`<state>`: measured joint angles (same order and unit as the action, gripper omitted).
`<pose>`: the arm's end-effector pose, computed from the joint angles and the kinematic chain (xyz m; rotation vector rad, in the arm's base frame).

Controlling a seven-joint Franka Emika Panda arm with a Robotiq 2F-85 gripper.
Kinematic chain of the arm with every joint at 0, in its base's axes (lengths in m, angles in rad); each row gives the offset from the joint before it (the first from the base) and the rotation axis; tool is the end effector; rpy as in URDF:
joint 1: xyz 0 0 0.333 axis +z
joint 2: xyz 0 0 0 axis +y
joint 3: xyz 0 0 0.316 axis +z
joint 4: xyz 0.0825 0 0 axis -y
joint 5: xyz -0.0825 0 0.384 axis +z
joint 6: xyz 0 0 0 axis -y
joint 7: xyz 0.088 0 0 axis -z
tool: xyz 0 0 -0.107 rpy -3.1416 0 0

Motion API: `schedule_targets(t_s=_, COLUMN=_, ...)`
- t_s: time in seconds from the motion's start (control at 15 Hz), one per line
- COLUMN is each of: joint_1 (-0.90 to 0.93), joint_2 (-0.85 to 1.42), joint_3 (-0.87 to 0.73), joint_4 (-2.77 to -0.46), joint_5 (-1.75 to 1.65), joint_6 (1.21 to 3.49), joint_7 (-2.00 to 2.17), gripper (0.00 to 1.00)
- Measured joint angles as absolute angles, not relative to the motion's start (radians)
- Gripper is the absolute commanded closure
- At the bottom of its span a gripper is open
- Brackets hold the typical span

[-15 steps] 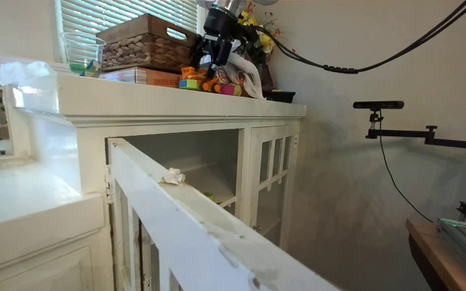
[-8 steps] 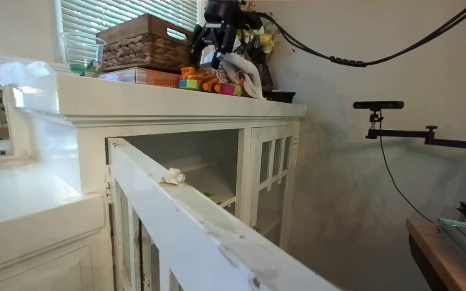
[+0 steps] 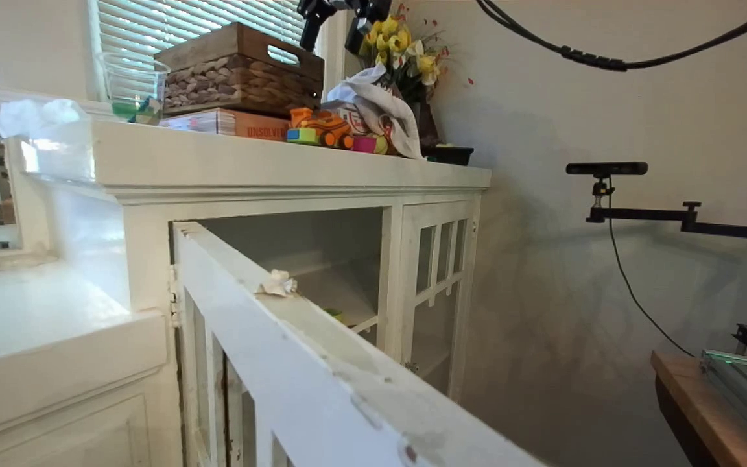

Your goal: Move the orange toy car to the right

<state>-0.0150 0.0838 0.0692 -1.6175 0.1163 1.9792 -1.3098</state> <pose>0.6129 0.0389 0.5946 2.3916 1.8785 0.4507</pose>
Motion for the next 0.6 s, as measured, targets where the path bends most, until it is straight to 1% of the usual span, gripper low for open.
schedule_targets(t_s=0.2, joint_1=-0.005, joint_2=0.048, joint_3=0.076, joint_4=-1.646, joint_5=0.117, joint_6=1.979, joint_7=-1.31, gripper=0.0)
schedule_targets(t_s=0.6, joint_1=-0.006, joint_2=0.046, joint_3=0.075, joint_4=-1.651, joint_5=0.117, joint_6=1.979, joint_7=-1.312, gripper=0.0)
